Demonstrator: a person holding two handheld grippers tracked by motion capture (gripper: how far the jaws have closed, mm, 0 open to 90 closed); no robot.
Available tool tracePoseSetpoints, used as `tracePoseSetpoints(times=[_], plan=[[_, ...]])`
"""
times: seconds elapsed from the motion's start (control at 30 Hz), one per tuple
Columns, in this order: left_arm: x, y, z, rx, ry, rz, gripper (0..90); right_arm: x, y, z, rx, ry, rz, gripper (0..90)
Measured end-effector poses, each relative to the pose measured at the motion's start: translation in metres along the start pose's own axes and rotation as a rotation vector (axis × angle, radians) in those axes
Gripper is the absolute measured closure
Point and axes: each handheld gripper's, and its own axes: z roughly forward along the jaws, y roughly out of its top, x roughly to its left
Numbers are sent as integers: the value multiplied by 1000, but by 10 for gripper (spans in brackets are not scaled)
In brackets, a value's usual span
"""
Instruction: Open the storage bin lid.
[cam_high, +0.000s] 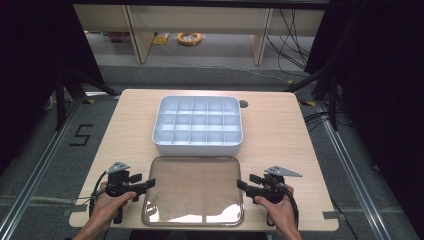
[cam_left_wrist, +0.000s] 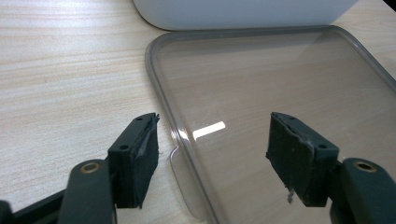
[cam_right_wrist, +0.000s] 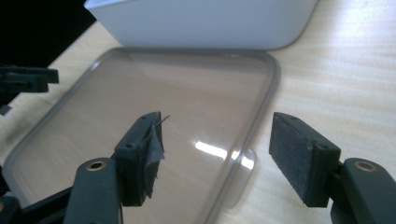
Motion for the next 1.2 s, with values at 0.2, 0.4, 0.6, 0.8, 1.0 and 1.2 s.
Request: tracePoseSetpoints(times=[0.2,0.4,0.6,0.8,1.0,1.2], plan=[[-5,2,-3,-23,-58,32,282,-3,3,-2,-65,22,-47,305],[-10,2,-4,-27,-102,55,241,1,4,-5,-93,68,-23,252],[-14,1,-7,-45,-133,84,216,3,6,-10,-146,102,-74,212],[-20,0,-11,-56,-144,109,202,13,3,-14,-137,107,-56,207],[-22,-2,-14,-62,-143,132,201,13,0,-13,-130,109,-100,195],[-25,-4,-18,-56,-138,149,201,17,-5,-15,-123,98,-99,178]])
